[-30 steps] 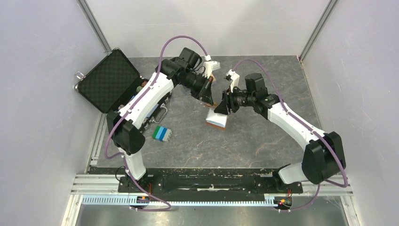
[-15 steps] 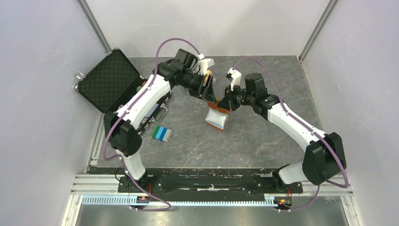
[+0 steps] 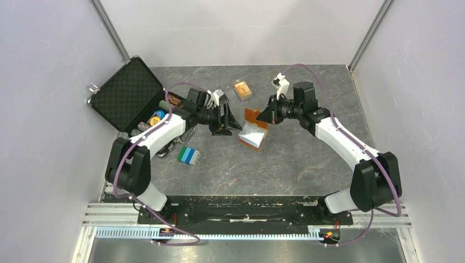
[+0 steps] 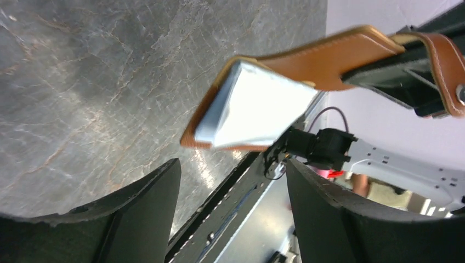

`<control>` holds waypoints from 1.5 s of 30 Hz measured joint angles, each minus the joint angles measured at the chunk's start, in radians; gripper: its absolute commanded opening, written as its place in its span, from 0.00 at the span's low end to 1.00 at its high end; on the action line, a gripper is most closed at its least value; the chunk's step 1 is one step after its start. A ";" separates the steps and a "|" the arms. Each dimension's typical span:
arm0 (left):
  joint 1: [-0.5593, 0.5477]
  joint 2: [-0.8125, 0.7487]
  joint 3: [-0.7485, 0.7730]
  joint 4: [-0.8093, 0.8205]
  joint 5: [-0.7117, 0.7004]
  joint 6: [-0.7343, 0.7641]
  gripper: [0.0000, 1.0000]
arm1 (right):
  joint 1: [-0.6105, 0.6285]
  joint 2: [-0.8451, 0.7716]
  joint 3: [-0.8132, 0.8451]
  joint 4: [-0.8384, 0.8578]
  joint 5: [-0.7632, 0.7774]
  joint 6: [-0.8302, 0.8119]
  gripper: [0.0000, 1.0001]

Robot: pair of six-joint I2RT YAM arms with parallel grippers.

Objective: Put the credit cards into the card holder
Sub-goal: Open the card holder.

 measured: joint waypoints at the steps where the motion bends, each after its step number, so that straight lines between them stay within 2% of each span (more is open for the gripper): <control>1: -0.001 0.001 -0.043 0.065 0.010 -0.047 0.74 | 0.000 0.004 0.000 0.002 -0.008 0.008 0.00; 4: -0.001 0.021 -0.115 0.222 0.028 -0.159 0.73 | 0.001 0.011 -0.004 0.011 -0.033 0.026 0.00; 7: -0.001 0.054 -0.126 0.327 0.031 -0.230 0.67 | 0.001 0.011 -0.015 0.016 -0.042 0.036 0.00; 9: -0.001 0.067 -0.125 0.378 0.036 -0.259 0.64 | 0.001 0.011 -0.020 0.016 -0.047 0.040 0.00; 14: -0.001 0.077 -0.125 0.447 0.061 -0.295 0.65 | 0.001 0.011 -0.024 0.020 -0.050 0.047 0.00; 22: -0.003 0.077 -0.125 0.400 0.049 -0.282 0.62 | 0.001 0.011 -0.025 0.022 -0.049 0.054 0.00; 26: -0.012 0.083 -0.125 0.343 0.039 -0.265 0.54 | 0.000 0.011 -0.025 0.022 -0.049 0.055 0.00; 35: -0.042 0.107 -0.126 0.311 0.044 -0.245 0.43 | 0.000 0.011 -0.029 0.019 -0.047 0.055 0.00; 38: -0.043 0.109 -0.126 0.311 0.057 -0.241 0.45 | -0.001 0.011 -0.031 0.018 -0.045 0.055 0.00; 41: -0.043 0.109 -0.126 0.322 0.070 -0.242 0.56 | -0.001 0.013 -0.031 0.014 -0.044 0.055 0.00; 45: -0.043 0.108 -0.126 0.386 0.107 -0.260 0.62 | -0.003 0.013 -0.033 0.014 -0.044 0.055 0.00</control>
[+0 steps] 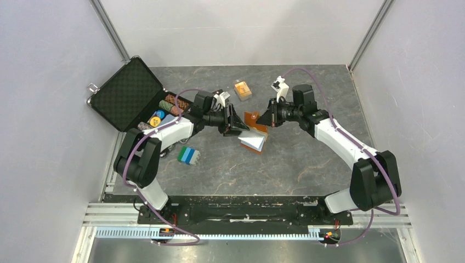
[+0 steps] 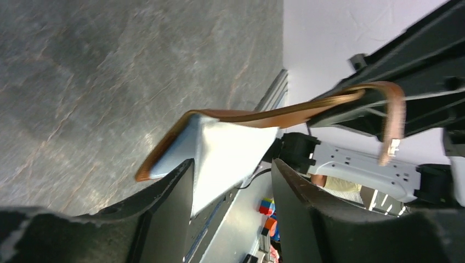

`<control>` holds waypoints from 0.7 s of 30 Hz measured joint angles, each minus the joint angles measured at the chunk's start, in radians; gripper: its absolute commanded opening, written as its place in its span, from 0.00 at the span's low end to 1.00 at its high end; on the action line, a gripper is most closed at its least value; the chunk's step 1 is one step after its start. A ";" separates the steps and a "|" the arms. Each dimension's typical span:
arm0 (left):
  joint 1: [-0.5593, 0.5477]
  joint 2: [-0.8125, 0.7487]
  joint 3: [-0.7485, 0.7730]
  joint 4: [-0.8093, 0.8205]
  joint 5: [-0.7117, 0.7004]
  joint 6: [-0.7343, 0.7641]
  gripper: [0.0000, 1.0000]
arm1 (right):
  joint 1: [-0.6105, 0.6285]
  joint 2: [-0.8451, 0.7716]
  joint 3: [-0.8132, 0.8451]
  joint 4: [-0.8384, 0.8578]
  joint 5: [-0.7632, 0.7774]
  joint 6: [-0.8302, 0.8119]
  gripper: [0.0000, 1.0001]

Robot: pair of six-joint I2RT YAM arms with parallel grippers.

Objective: Put the credit cards into the card holder
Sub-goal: Open the card holder.

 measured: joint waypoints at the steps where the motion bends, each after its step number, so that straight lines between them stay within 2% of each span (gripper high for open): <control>1: 0.000 0.000 0.000 0.023 0.008 -0.011 0.63 | 0.000 0.000 -0.003 0.001 0.000 0.002 0.00; 8: 0.000 0.000 0.000 0.254 0.064 -0.129 0.64 | -0.005 0.000 -0.030 -0.003 -0.004 0.024 0.00; 14: 0.000 0.001 -0.006 0.389 0.085 -0.211 0.64 | -0.023 0.000 -0.031 -0.002 -0.023 0.075 0.00; 19: -0.001 0.003 -0.010 0.455 0.091 -0.241 0.45 | -0.039 0.024 -0.030 0.002 -0.058 0.131 0.00; 21: -0.002 0.003 -0.010 0.467 0.101 -0.241 0.34 | -0.042 0.041 -0.030 0.001 -0.073 0.156 0.00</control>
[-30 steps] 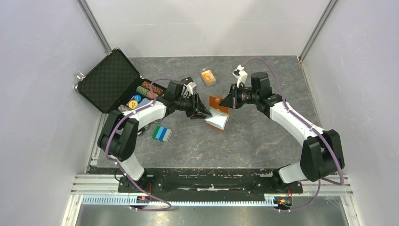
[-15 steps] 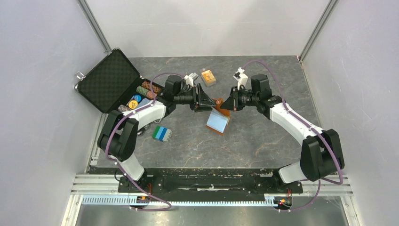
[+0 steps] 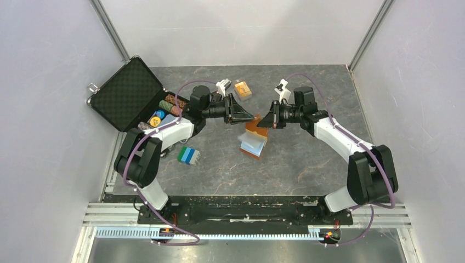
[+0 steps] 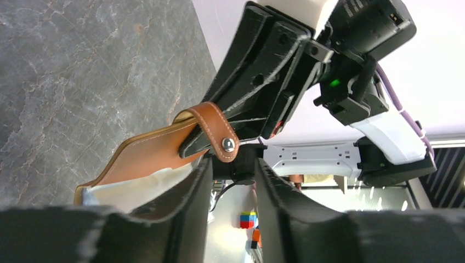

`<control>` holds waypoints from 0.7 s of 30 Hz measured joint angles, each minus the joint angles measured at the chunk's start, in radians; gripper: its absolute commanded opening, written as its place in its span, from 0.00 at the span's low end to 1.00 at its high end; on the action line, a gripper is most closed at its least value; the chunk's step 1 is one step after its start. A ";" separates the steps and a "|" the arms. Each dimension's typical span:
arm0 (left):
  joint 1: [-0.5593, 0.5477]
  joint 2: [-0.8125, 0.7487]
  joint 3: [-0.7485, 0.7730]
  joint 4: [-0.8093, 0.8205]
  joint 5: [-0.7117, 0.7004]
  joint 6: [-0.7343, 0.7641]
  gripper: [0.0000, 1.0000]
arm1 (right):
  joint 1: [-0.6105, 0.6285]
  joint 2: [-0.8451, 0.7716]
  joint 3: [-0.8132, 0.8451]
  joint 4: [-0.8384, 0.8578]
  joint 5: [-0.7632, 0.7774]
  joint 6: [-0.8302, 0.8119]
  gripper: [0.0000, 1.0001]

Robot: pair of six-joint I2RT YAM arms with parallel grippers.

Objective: Put the credit cards into the card holder
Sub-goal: Open the card holder.

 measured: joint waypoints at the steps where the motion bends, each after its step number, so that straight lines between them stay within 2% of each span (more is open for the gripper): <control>1: -0.002 0.000 0.000 0.006 0.003 0.000 0.29 | 0.000 0.006 0.000 0.000 -0.006 0.010 0.00; 3: -0.008 0.001 0.000 0.013 0.008 0.002 0.24 | -0.002 0.015 0.000 0.000 -0.020 0.027 0.00; 7: -0.035 0.003 0.006 -0.029 0.010 0.051 0.25 | -0.004 0.025 0.000 0.004 -0.047 0.063 0.00; 9: -0.050 0.004 0.020 -0.098 0.005 0.105 0.35 | -0.007 0.026 0.000 0.010 -0.055 0.077 0.00; 11: -0.059 0.003 0.033 -0.163 -0.012 0.158 0.40 | -0.011 0.026 0.000 0.013 -0.063 0.087 0.00; 14: -0.065 -0.008 0.057 -0.319 -0.091 0.257 0.52 | -0.014 0.026 0.000 0.015 -0.067 0.093 0.00; 21: -0.061 -0.045 0.111 -0.653 -0.256 0.444 0.62 | -0.015 0.026 0.000 0.013 -0.066 0.089 0.00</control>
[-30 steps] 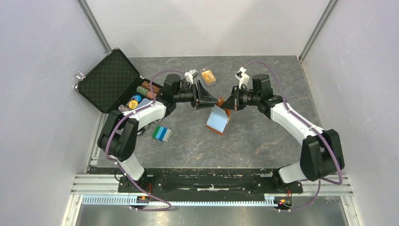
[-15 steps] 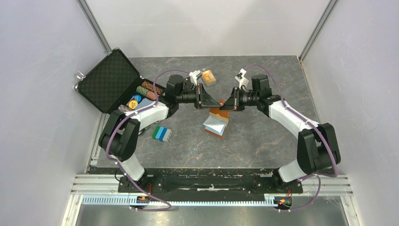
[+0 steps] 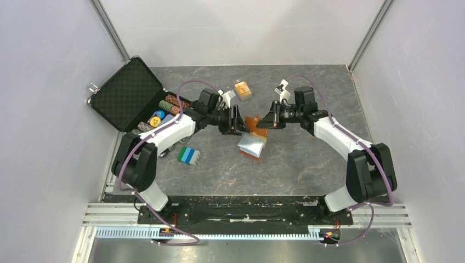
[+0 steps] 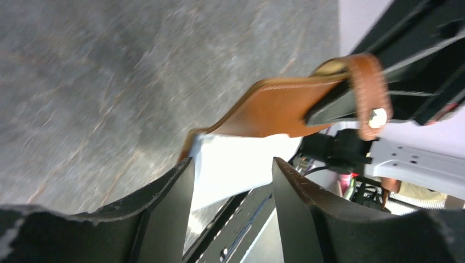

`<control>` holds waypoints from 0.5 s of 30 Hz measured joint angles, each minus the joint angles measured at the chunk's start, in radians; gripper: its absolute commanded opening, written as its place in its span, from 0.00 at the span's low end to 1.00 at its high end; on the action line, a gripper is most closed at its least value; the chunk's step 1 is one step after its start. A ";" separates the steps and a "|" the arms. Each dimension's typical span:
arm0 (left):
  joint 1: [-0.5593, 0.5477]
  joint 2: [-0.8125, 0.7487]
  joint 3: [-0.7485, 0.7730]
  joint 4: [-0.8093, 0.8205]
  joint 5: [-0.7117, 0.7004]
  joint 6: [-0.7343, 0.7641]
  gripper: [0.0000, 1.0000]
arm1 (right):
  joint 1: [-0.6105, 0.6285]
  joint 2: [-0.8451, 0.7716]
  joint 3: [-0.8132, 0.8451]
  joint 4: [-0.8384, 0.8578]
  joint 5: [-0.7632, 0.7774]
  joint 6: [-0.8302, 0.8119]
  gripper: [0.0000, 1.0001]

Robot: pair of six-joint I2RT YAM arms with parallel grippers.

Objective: Put the credit cards into the card holder
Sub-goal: Open the card holder.

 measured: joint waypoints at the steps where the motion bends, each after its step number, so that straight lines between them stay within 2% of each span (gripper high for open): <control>1: 0.000 0.000 0.002 -0.030 -0.011 0.017 0.62 | 0.000 0.000 0.000 -0.005 0.001 -0.004 0.00; 8: 0.000 0.000 0.002 -0.242 -0.083 0.122 0.59 | 0.000 0.000 0.000 -0.058 0.022 -0.046 0.00; 15: -0.002 0.012 -0.001 -0.250 -0.021 0.140 0.59 | 0.000 0.000 0.001 -0.080 0.024 -0.065 0.00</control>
